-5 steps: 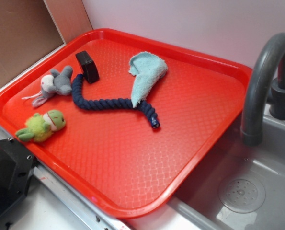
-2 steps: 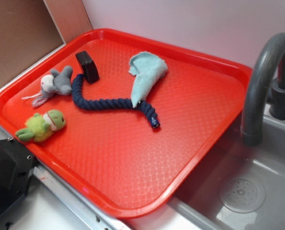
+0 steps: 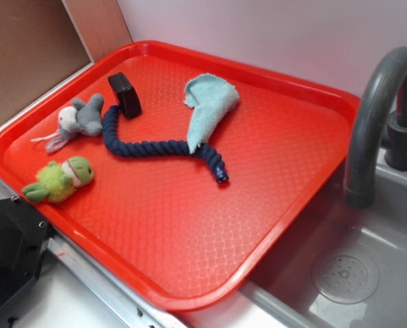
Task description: Grab the gray animal.
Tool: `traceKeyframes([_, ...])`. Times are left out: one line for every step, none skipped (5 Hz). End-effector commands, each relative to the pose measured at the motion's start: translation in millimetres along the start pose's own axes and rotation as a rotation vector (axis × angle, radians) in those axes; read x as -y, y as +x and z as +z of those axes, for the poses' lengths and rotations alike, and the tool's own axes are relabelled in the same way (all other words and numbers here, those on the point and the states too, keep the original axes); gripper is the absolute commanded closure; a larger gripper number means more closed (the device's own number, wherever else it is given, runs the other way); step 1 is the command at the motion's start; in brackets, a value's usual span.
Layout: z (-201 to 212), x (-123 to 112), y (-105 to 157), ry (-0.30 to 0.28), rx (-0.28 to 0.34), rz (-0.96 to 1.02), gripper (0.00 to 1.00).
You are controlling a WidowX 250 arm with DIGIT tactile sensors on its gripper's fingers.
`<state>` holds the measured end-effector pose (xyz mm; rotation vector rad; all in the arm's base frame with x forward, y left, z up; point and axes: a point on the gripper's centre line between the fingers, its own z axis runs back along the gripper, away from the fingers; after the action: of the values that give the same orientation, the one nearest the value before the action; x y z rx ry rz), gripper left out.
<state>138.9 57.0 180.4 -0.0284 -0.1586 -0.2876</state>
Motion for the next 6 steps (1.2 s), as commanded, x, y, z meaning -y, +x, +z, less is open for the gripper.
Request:
traceKeyframes([-31,-28,24,0.058,0.015,-0.214,0.0])
traceKeyframes([-55,-35,33,0.082,0.009,-0.236,0.0])
traceKeyframes([-78,-36,38,0.085,-0.012,-0.275,0.0])
traceKeyframes([-104,-44,35,0.102,-0.046,-0.281,0.0])
traceKeyframes([-125,-52,29,0.077,-0.057,-0.304,0.0])
traceKeyframes([-145,-56,21,0.059,-0.108,-0.29,0.0])
